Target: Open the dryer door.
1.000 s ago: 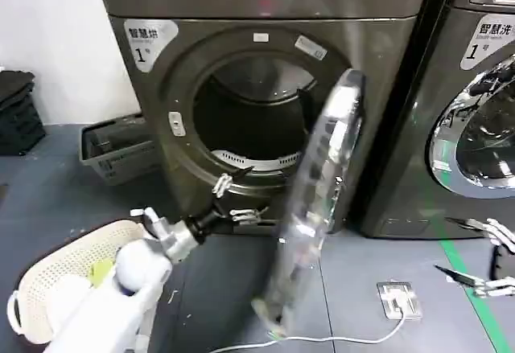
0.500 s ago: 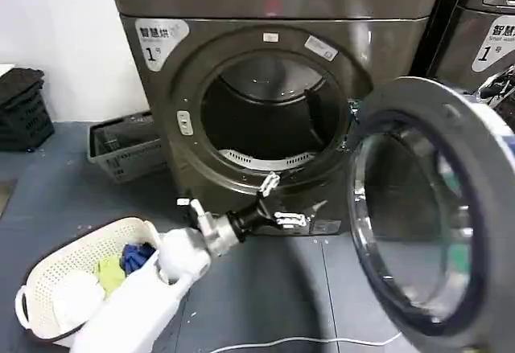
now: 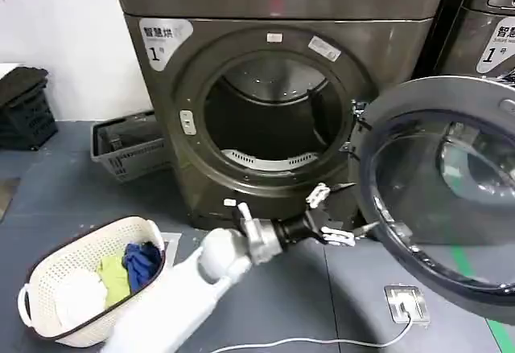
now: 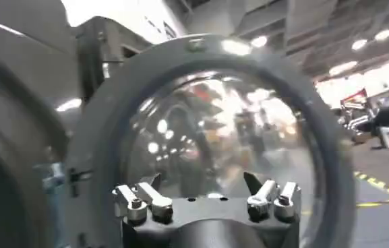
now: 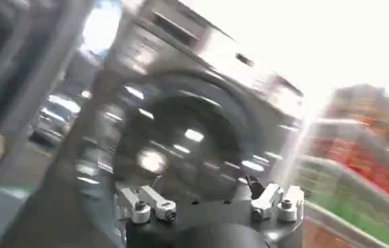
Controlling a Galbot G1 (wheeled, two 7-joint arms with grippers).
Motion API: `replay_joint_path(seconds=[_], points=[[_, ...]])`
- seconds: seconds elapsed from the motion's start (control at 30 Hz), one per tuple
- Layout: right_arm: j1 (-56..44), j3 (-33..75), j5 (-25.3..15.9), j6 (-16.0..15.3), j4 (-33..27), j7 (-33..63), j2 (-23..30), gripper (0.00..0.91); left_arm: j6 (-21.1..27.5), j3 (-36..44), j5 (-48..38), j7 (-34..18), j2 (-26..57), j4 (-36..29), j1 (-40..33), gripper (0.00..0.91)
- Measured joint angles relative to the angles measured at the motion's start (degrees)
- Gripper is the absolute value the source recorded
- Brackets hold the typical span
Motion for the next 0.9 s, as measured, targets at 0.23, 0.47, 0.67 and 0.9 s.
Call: replay_joint_path(seconds=[0.23,0.47,0.67,0.9], points=[[0.14,5.31,-7.75,-1.56,-0.65,13.95,5.67,0.907,-0.3,5.17,0.27,-0.02,-4.63,3.11,-3.56,0.907],[0.15,8.65,-9.4,-3.0,0.36,22.23,10.16,0.907,0.14,9.91,1.54,-0.64,-9.27,6.54,-7.49,0.907],[-0.46,10.11,-10.57,-6.09,2.32,26.13,11.15,0.907,1.41,13.02,2.17,-1.72,-13.75,9.56,-10.38,0.907],[-1.59,10.81,-14.48,-8.89,3.41,34.72,11.15,0.907,2.65,15.31,3.26,-3.59,-19.38,13.6,-13.1,0.907]])
